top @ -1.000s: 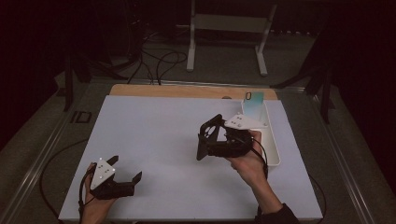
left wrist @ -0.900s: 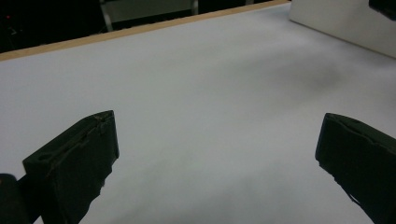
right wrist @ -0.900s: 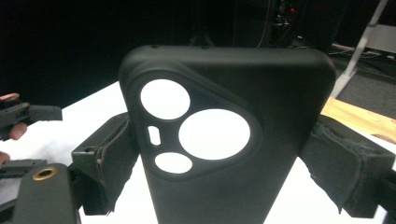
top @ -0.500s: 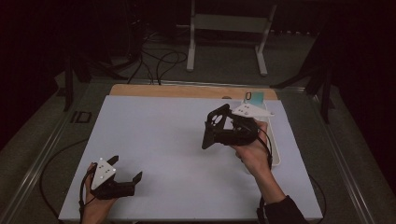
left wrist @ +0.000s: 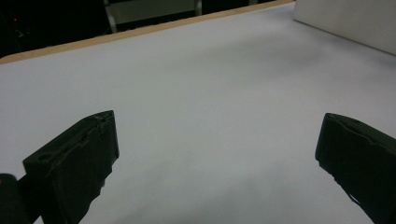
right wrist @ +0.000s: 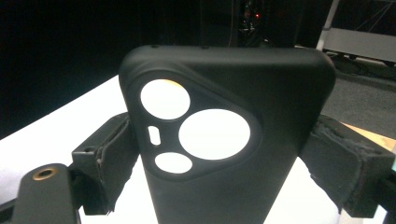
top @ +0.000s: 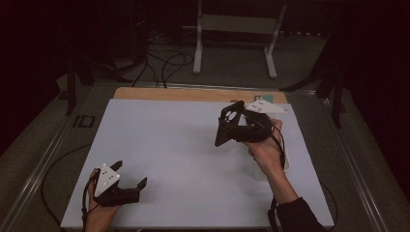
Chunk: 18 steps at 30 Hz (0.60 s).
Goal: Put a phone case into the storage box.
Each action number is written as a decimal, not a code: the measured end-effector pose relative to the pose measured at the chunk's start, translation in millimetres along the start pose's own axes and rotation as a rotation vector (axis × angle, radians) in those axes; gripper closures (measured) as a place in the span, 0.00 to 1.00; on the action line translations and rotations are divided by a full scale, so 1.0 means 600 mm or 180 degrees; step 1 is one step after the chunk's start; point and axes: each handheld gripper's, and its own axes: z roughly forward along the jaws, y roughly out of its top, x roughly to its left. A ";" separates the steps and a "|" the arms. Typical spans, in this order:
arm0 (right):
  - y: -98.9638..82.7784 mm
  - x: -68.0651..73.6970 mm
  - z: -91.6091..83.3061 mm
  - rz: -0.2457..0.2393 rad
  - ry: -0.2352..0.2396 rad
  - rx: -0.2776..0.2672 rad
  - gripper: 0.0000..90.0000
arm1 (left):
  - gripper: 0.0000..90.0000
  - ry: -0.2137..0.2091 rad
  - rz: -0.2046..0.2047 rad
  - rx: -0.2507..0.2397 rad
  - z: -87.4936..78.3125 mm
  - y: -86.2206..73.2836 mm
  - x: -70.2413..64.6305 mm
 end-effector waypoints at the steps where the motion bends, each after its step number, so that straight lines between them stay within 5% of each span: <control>1: 0.001 -0.003 0.001 -0.0006 -0.0013 -0.0001 0.16 | 0.00 0.0001 -0.0003 0.0001 0.000 0.000 0.000; 18: 0.011 -0.032 0.004 0.0036 -0.0173 -0.0011 0.16 | 0.00 0.0001 0.0013 0.0011 0.001 0.000 -0.001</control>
